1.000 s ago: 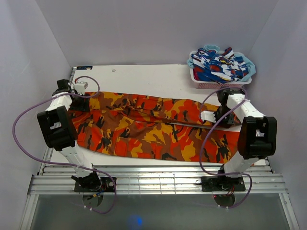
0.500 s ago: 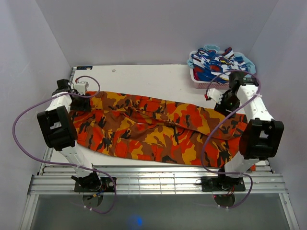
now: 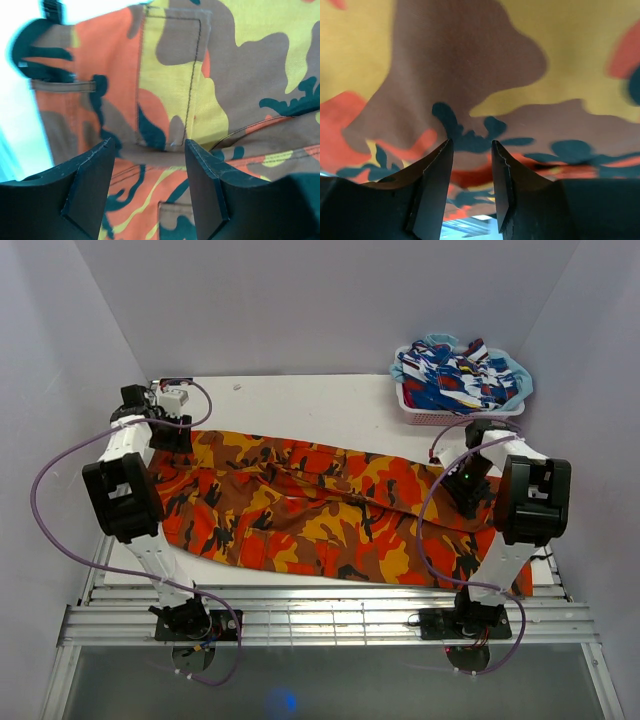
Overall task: Fold and stack the trousers
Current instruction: Flatten the trousers out
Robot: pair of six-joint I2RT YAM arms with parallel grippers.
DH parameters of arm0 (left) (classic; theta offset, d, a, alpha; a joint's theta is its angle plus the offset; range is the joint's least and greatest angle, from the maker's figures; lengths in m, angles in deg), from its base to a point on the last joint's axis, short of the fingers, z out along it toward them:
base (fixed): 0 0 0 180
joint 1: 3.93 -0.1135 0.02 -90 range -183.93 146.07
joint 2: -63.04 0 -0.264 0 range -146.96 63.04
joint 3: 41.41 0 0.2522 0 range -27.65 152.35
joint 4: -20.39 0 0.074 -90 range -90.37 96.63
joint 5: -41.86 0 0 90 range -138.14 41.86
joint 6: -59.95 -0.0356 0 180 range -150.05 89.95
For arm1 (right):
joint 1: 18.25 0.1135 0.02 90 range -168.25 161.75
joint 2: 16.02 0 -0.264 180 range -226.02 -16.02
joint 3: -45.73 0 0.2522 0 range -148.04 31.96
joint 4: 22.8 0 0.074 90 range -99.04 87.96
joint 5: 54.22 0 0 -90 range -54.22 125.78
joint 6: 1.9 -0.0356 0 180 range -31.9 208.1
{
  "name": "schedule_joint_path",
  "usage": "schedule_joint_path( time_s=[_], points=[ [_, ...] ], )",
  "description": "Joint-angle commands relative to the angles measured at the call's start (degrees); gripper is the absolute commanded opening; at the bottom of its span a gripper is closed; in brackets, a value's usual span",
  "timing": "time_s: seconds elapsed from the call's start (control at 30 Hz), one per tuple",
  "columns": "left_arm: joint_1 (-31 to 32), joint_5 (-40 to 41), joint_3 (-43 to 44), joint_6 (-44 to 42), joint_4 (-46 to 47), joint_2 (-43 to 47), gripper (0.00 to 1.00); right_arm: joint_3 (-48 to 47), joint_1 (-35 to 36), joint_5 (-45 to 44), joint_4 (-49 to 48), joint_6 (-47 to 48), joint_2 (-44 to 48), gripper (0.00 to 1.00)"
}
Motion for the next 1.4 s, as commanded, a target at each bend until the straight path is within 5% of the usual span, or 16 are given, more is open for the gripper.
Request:
schedule_joint_path(
  time_s=[0.0, 0.23, 0.5, 0.83, 1.37],
  points=[
    [0.4, 0.5, 1.5, 1.2, -0.9, -1.2, 0.68, 3.6, -0.1, -4.2, -9.3, -7.5, -0.9, 0.42],
    [0.4, 1.8, 1.2, 3.8, -0.8, -2.8, 0.68, -9.0, 3.4, -3.2, -12.1, -10.6, -17.9, 0.42],
    [0.5, 2.6, -4.0, 5.7, 0.4, -0.6, 0.68, -24.4, 8.4, -2.5, -14.2, -7.3, -22.0, 0.44],
    [0.4, 6.6, -6.6, 7.4, 3.1, -4.0, 0.68, -12.4, 3.2, -15.7, -18.6, -2.7, -12.6, 0.47],
    [-3.4, 12.8, -5.1, 6.3, 3.2, -7.5, 0.67, -18.0, -14.6, -26.0, -17.0, 9.4, -13.0, 0.47]
  ],
)
